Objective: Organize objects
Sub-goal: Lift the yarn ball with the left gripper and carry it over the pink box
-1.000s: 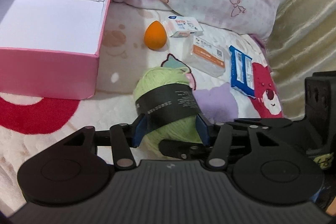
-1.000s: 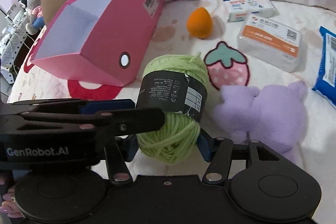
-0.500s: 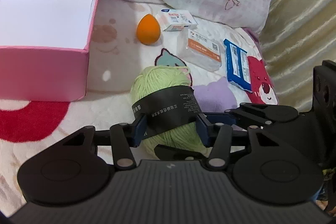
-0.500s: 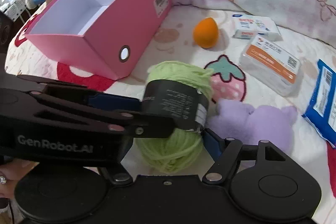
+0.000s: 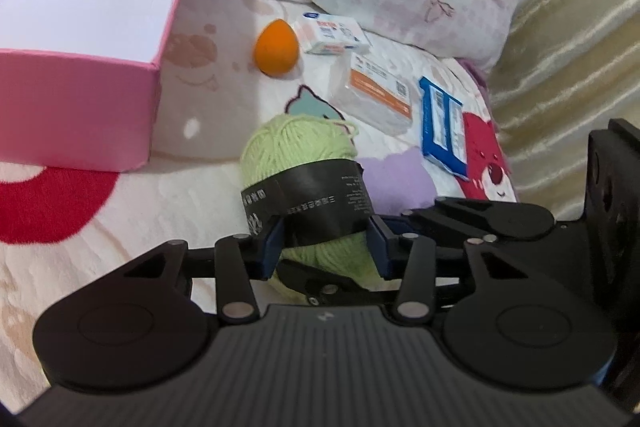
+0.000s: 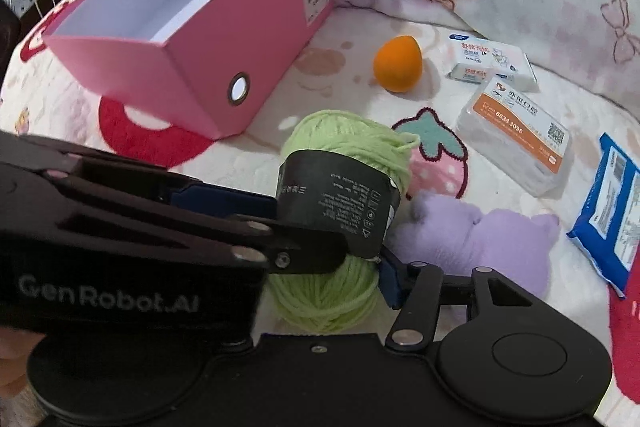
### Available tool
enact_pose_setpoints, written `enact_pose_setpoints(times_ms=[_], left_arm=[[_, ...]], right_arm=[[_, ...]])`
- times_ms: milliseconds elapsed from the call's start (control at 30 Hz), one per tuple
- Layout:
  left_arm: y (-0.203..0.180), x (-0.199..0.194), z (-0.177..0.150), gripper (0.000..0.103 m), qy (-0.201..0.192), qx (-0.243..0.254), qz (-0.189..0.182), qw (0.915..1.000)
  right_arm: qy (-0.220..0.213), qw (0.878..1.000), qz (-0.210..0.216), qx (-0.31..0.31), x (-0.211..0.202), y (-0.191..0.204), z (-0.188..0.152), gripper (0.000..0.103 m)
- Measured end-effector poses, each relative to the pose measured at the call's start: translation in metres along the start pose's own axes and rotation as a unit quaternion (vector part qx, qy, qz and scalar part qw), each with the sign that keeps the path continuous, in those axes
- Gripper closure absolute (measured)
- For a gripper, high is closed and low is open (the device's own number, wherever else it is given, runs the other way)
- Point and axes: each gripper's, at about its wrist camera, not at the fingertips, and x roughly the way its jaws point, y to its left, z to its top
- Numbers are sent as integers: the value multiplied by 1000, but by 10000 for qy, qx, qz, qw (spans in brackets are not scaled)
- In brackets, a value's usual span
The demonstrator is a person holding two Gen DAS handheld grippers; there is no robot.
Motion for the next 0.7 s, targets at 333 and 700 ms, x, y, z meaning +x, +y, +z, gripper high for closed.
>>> enact_pose_setpoints(times_ms=[333, 700], left_arm=[[3, -7, -4, 63, -38, -118, -181, 9998], [11, 2, -5, 37, -196, -36, 341, 9992]], right_arm=[[-108, 9998, 58, 156, -10, -2, -3, 48], [-18, 9992, -188, 349, 3, -6, -1, 24]])
